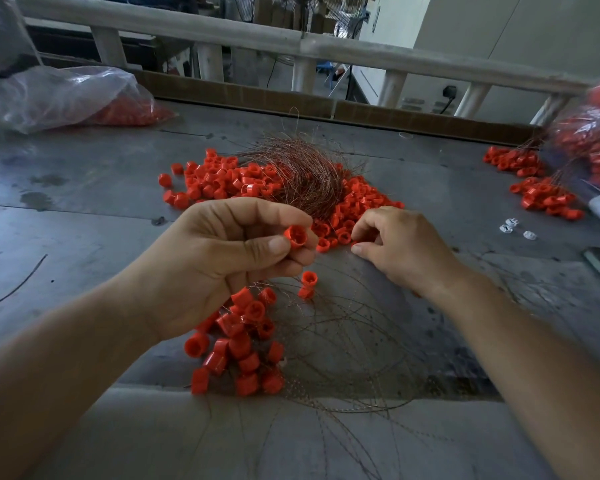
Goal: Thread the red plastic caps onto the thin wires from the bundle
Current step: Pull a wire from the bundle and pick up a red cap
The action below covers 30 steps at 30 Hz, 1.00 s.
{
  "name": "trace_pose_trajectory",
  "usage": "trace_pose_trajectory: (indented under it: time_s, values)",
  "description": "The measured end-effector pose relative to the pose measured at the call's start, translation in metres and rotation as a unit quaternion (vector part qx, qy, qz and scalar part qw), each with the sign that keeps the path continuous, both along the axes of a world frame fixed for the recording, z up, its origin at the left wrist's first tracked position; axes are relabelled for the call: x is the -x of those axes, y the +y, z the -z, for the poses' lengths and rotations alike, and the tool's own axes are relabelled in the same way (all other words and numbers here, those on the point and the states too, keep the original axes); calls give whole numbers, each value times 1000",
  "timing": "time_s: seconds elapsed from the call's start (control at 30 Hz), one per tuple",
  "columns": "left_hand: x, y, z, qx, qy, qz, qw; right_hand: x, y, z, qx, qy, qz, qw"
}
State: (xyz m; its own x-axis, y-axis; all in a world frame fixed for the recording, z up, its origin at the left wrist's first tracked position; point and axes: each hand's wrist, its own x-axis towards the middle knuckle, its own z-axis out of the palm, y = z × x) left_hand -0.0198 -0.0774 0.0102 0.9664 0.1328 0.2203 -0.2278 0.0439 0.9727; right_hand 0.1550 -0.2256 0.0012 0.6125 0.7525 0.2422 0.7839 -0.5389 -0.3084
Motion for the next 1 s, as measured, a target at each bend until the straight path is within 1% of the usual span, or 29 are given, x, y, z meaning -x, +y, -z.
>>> trace_pose_trajectory:
  time_s: [0.3,0.4,0.57,0.67,0.73,0.83,0.9,1.0]
  values:
    - [-1,-2,0,-8,20,-17,1000,2,-4,-8,-67,57,-8,996]
    - [0,-3,-2,-2,21,-21,1000,8,-7,-14,-107,94,-5,990]
    - [0,-6,-6,47,16,-36,998,27,-7,-28,-191,208,-60,957]
    - [0,-8,-7,40,15,-60,997,39,-7,-33,-208,244,-101,942]
    - [-1,-9,-6,35,13,-75,996,47,-6,-35,-233,273,-131,924]
    - [-1,-10,-5,43,15,-90,995,58,-3,-34,-263,287,-160,907]
    - [-1,-11,-5,29,15,-91,995,64,-2,-33,-289,294,-179,893]
    - [-2,-13,-6,20,16,-90,996,71,-1,-31,-309,259,-191,895]
